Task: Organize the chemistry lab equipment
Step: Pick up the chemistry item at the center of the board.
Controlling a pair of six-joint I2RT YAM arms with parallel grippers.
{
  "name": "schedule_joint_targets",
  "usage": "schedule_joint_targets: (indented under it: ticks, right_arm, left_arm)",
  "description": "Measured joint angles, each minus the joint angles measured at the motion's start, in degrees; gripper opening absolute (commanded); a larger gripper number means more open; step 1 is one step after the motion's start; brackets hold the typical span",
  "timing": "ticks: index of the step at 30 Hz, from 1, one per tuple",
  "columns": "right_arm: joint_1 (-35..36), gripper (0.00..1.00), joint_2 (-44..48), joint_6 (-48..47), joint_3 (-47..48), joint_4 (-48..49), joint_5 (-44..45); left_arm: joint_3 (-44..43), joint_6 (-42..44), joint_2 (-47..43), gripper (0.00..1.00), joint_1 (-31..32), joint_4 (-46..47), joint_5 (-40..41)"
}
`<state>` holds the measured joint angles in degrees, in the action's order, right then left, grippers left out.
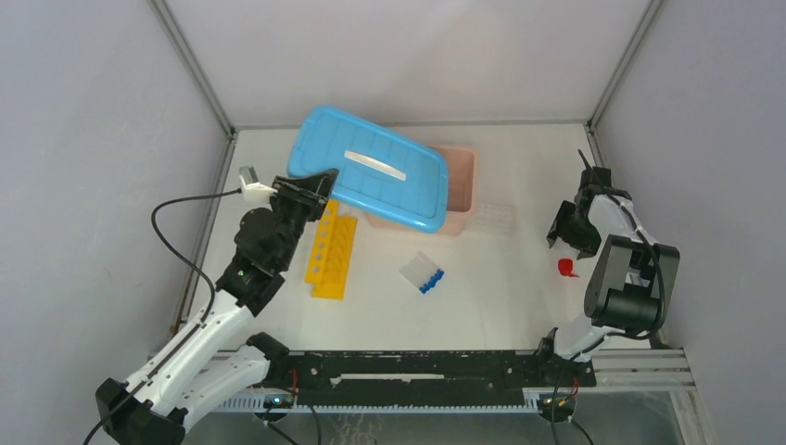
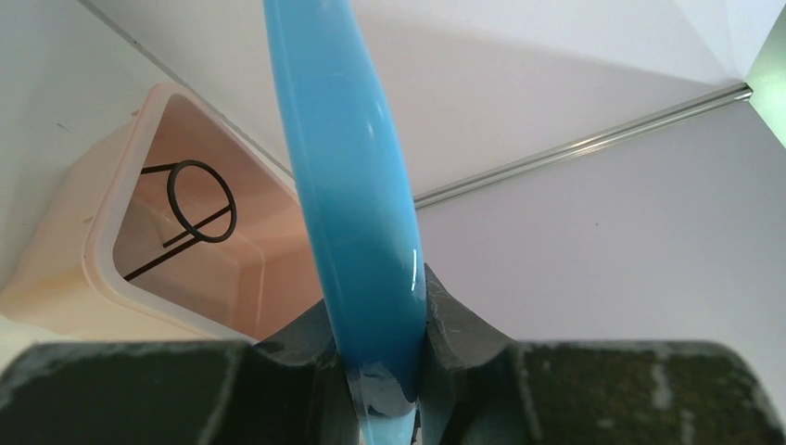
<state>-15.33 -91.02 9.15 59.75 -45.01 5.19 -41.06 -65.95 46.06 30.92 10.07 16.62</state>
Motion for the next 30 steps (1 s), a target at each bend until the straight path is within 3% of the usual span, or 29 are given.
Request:
schedule_joint_targets:
  ticks: [18, 30]
  right_arm:
    - [2.4, 0.36, 7.4, 0.5, 0.9, -0.6, -1.0]
    - [14.6, 0.35, 9.8, 2.4, 18.3, -4.7, -0.5]
  left_arm:
    - [-1.4, 0.0, 0.0, 0.00, -0.9, -0.9, 1.3]
    - [-6.7, -0.1, 0.0, 0.00, -2.4, -1.0, 5.8]
